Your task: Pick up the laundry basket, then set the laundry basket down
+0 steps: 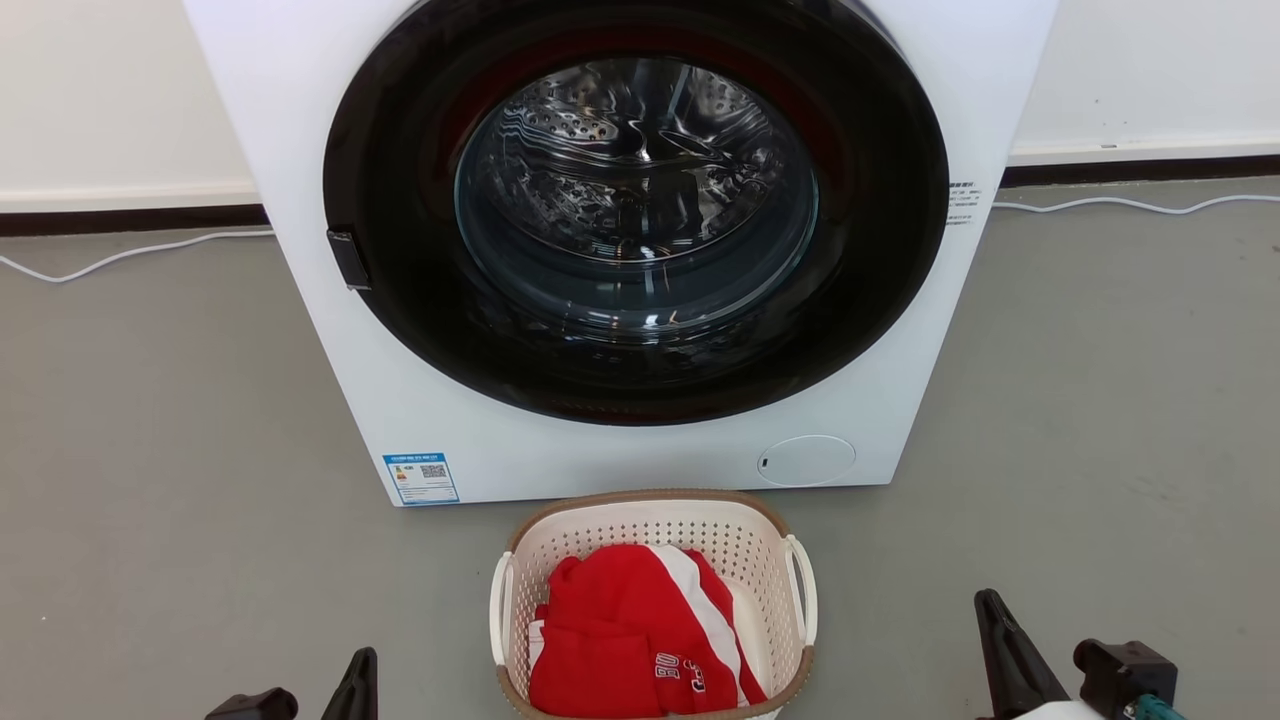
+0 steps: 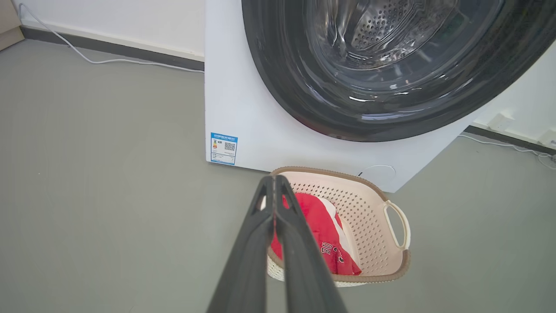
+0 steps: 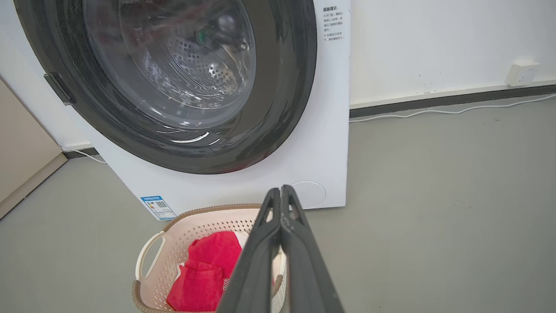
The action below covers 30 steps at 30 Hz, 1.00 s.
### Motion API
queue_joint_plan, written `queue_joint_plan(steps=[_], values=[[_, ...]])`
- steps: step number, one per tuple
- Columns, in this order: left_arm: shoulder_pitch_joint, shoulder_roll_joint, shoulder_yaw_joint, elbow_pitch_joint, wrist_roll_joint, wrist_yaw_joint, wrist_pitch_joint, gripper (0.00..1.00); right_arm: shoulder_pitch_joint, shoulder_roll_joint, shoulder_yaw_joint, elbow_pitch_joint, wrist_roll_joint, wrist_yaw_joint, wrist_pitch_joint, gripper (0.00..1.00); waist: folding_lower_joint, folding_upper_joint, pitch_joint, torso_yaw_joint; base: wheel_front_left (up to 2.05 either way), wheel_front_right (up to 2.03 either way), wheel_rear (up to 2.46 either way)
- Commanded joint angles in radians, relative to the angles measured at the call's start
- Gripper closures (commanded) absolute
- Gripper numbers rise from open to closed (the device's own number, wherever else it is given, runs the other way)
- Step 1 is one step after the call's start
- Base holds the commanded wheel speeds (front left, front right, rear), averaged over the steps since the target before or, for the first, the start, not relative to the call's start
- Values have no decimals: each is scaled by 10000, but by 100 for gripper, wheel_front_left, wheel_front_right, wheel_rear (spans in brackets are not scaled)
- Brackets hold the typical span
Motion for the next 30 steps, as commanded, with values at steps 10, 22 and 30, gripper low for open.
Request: queue_joint_plan(steps=[10,22,30], values=[[-454,40,138,-460,-1405,-54,298,100,-417,-11,-112,-452,1524,12,343,100,-5,-1,43,-2,0,0,0],[-574,33,207,-616,-2650,-84,616,100,-501,-15,-183,-604,2896,18,663,100,-5,-1,70,-5,0,0,0],[-664,29,260,-728,-3553,-105,850,100,-564,-17,-236,-713,3893,23,897,100,-5,-1,89,-7,0,0,0]])
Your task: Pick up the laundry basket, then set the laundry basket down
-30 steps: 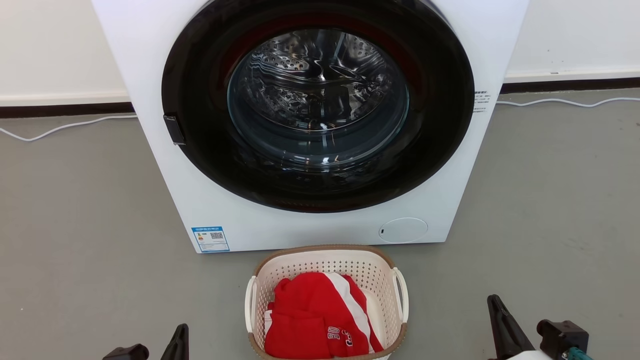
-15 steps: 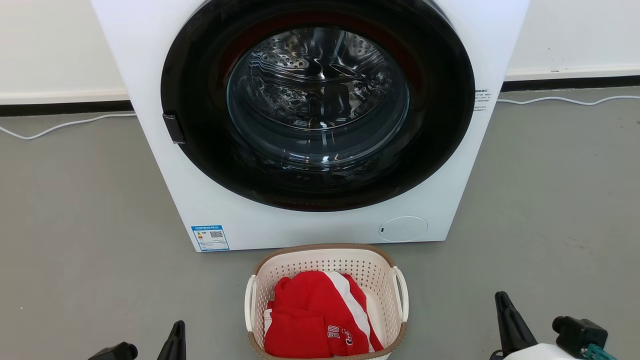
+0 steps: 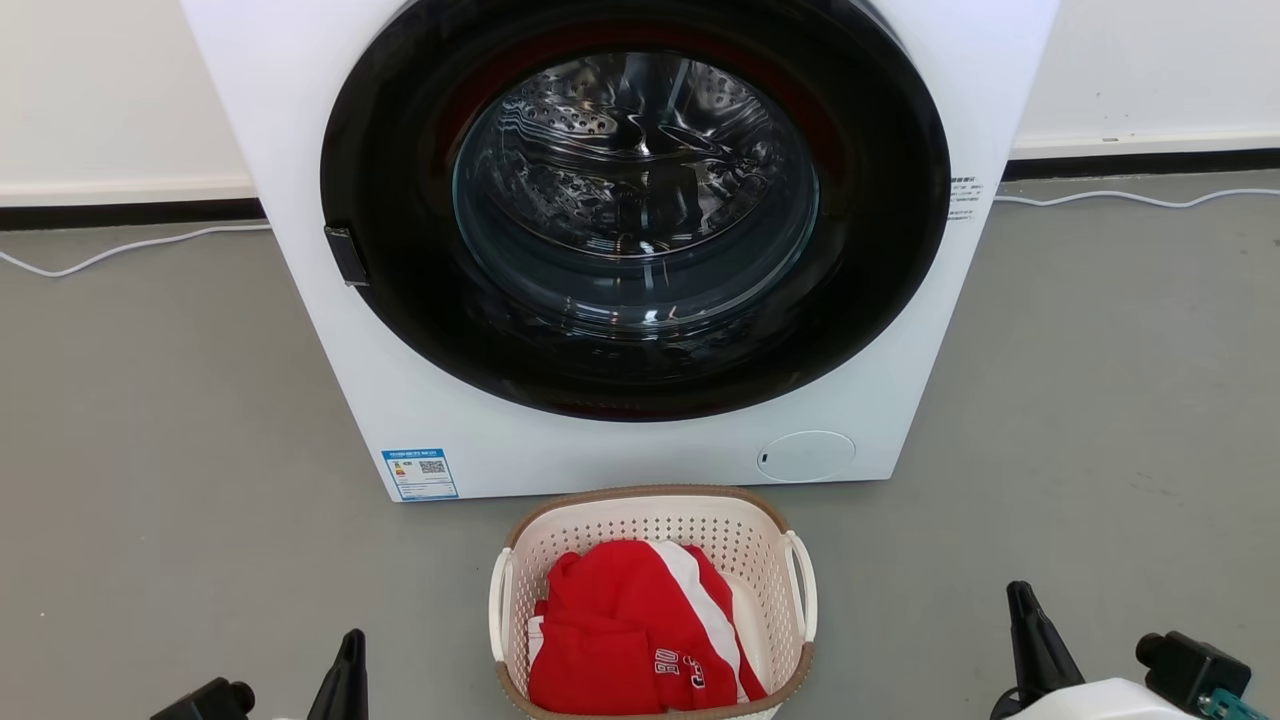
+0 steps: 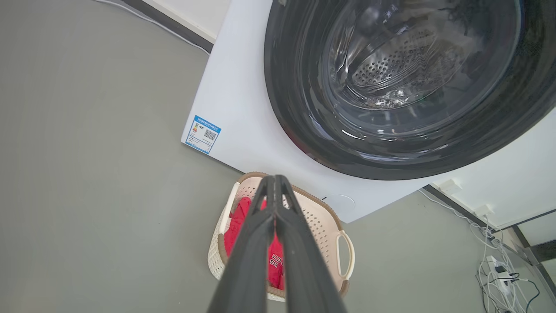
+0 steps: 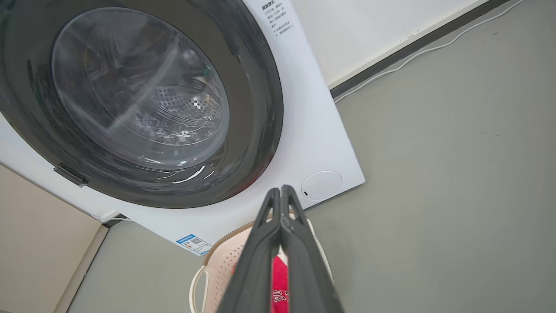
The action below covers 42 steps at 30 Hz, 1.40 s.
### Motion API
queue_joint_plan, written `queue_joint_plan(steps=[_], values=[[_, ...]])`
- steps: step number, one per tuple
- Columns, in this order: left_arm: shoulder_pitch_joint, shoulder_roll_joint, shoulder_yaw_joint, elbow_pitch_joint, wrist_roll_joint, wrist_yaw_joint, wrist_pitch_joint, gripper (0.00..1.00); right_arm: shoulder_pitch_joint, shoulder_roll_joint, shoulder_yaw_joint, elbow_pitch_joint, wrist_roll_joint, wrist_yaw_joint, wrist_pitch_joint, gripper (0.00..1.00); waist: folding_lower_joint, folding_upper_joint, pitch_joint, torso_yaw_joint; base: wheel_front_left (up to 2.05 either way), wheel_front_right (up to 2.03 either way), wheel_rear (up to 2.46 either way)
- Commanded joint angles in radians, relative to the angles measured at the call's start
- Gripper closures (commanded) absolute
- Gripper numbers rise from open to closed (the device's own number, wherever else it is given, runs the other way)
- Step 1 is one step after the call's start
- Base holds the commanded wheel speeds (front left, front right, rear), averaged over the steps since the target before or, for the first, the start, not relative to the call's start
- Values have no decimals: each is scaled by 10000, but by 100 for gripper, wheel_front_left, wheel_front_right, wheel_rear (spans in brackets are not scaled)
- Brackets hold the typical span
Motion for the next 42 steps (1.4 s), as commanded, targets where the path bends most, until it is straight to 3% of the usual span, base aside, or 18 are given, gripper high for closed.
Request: queue_joint_plan(steps=[1,42], values=[[-566,68,161,-295,-287,-96,46,100,-549,-22,37,-347,305,23,52,100,-1,-1,3,0,0,0,0],[-1038,43,445,-882,-5038,-207,1282,100,-881,-36,-246,-918,5550,47,1287,100,-1,-1,103,-10,0,0,0]])
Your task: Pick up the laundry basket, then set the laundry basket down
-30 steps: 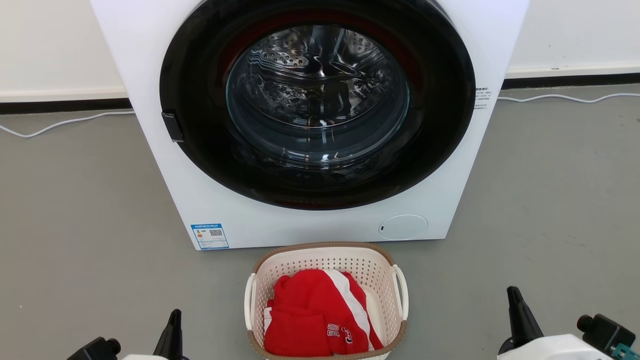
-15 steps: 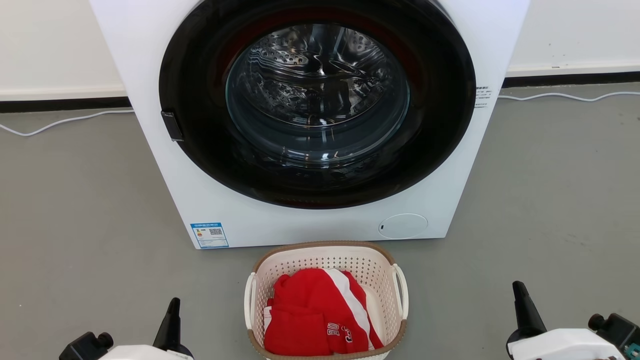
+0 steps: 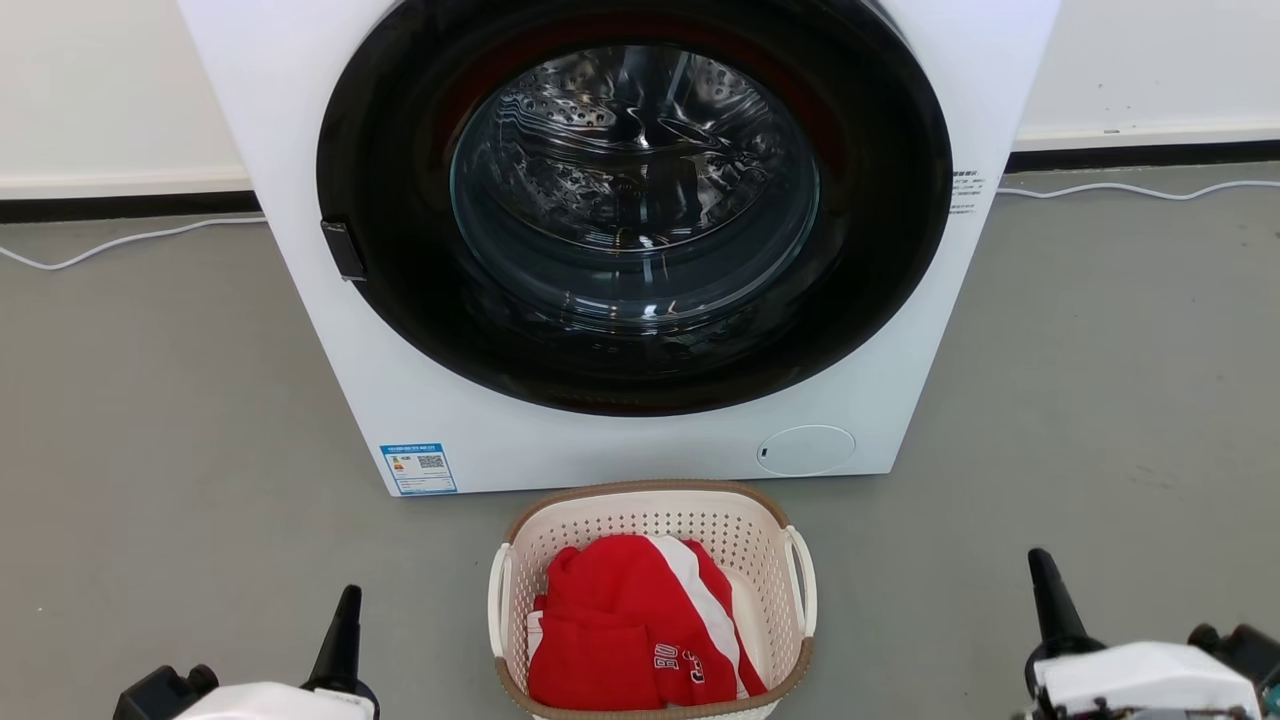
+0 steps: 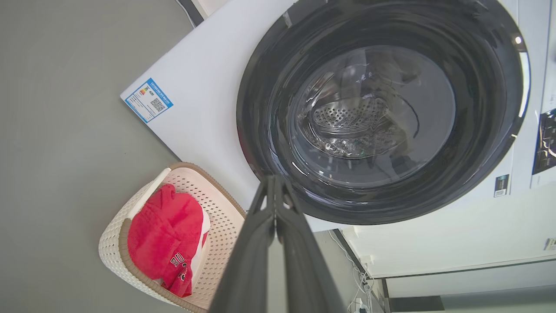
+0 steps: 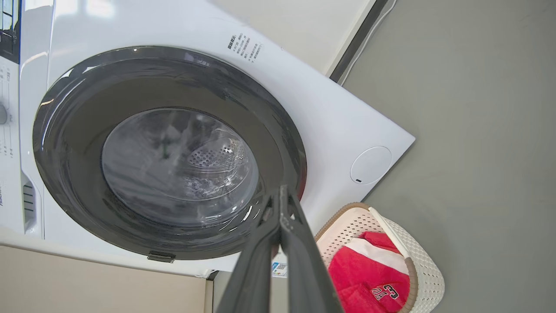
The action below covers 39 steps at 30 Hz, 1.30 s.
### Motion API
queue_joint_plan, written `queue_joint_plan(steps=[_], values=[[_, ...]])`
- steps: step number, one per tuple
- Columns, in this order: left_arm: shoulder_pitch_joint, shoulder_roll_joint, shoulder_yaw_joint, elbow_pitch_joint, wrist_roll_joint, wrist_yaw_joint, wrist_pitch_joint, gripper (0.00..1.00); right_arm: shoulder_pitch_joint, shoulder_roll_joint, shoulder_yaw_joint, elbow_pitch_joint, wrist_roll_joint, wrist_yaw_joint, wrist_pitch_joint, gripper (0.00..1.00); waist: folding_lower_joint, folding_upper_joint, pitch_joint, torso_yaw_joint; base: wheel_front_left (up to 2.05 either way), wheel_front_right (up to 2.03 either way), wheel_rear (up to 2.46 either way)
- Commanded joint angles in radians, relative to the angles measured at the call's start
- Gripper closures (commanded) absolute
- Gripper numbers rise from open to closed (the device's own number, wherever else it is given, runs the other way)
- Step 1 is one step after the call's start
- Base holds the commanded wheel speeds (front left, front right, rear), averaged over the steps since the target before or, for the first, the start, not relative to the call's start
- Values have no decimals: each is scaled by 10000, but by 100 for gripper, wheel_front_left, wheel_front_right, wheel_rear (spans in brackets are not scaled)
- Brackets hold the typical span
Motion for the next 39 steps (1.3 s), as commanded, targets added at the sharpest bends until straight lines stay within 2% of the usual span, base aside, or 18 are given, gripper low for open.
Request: queue_joint_plan(steps=[1,39], values=[[-663,100,245,-336,-336,-80,84,100,-608,-42,96,-351,377,49,116,100,-1,0,4,0,0,0,0],[-1078,78,492,-853,-4526,-178,1172,100,-901,-55,-154,-855,5000,70,1204,100,-1,0,92,-9,0,0,0]])
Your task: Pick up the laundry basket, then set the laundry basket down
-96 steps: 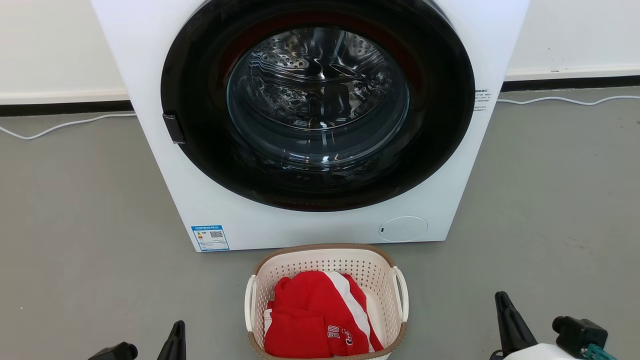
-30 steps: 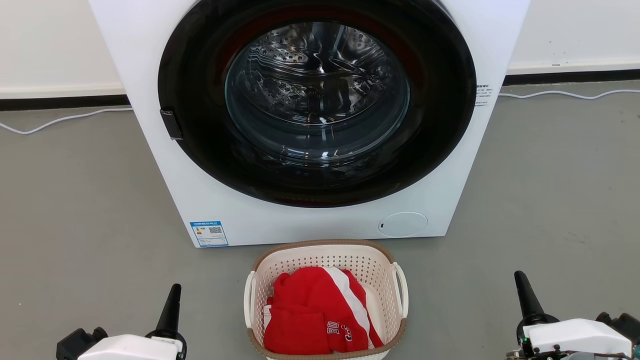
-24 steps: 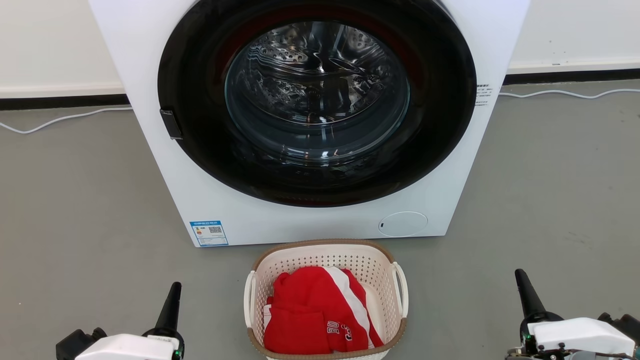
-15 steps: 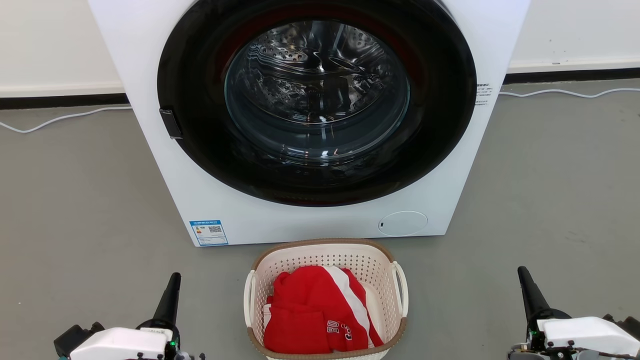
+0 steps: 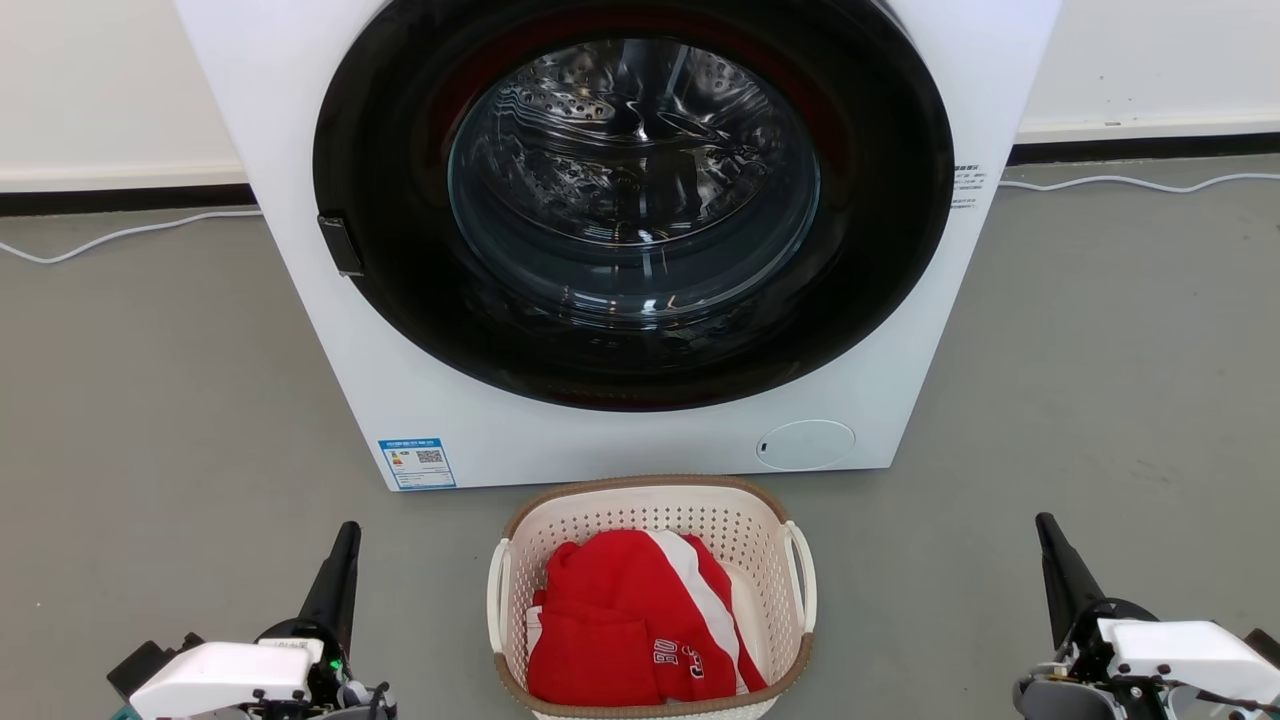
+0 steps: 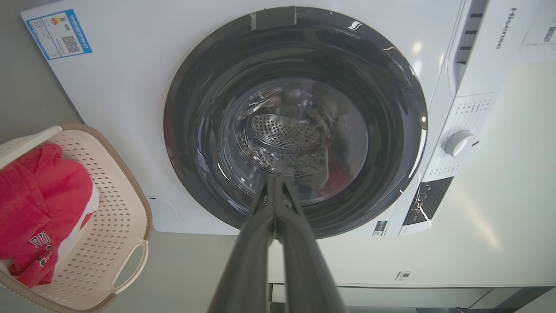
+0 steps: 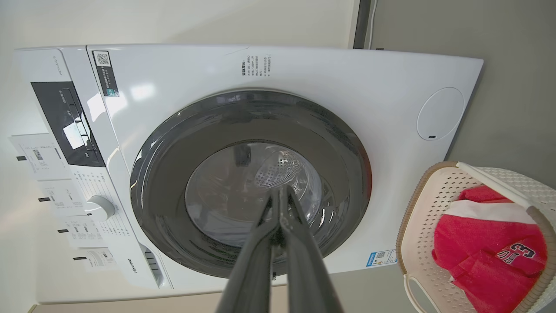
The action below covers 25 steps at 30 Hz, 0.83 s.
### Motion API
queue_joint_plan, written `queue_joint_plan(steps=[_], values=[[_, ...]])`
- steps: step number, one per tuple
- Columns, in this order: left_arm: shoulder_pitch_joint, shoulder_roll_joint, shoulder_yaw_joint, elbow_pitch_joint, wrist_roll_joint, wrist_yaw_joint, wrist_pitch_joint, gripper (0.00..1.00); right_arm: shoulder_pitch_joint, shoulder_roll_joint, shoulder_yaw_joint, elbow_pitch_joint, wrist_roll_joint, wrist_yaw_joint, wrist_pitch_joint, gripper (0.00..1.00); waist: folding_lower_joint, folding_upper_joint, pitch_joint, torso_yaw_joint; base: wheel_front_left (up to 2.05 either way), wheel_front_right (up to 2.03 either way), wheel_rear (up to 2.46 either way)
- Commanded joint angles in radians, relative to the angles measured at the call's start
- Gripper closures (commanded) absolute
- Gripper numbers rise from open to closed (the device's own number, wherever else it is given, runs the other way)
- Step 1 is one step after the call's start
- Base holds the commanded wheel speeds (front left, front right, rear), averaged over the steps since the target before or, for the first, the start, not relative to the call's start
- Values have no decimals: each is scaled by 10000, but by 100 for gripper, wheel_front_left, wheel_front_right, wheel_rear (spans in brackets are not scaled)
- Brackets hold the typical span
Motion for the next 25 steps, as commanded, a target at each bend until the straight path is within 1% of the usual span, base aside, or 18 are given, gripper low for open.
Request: queue_joint_plan(steps=[1,5,25], values=[[-521,106,313,-343,-295,-136,67,100,-559,-53,169,-402,302,71,140,100,0,0,2,0,0,0,0],[-561,104,337,-393,-698,-146,171,100,-587,-54,145,-451,748,73,245,100,0,0,11,-1,0,0,0],[-560,104,336,-394,-699,-146,170,100,-587,-54,145,-451,748,73,245,100,0,0,11,-1,0,0,0]])
